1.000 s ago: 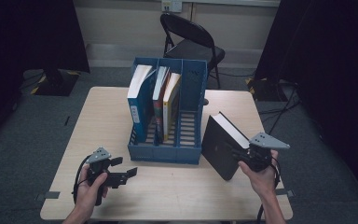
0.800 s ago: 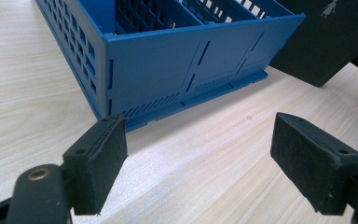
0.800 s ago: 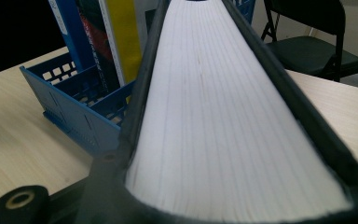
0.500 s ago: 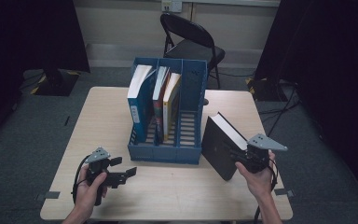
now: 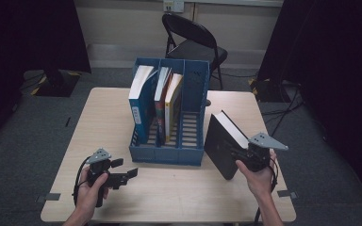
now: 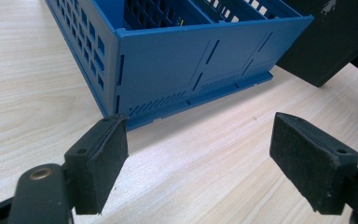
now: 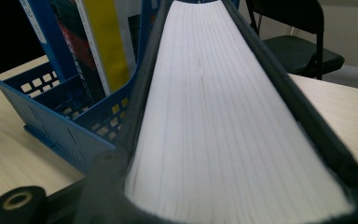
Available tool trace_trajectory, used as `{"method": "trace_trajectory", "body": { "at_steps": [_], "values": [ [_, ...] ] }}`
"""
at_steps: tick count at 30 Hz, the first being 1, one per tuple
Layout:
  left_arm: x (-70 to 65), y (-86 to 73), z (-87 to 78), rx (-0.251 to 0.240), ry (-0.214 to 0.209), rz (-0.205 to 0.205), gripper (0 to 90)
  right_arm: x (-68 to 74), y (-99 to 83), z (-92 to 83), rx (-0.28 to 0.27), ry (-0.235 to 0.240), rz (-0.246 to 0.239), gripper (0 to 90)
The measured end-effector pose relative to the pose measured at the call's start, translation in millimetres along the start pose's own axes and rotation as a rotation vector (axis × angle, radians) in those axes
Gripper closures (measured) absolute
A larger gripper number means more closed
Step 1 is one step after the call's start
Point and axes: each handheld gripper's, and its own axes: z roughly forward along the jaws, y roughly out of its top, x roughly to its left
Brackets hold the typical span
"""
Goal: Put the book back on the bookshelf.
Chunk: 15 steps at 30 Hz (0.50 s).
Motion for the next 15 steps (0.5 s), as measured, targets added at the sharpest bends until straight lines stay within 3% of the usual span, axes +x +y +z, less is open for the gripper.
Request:
{"method": "trace_trajectory", "body": {
  "at_steps": [5, 15],
  "values": [
    [1.6, -0.4, -0.9, 0.000, 0.002, -0.004, 19.2, -1.7, 3.8, -0.6, 0.011, 0.035, 0.030, 44.6],
    [2.8, -0.8, -1.7, -0.003, -0.010, -0.009, 19.1, -0.6, 13.8, -2.6, 0.035, 0.023, 0.033, 46.2]
  ]
}}
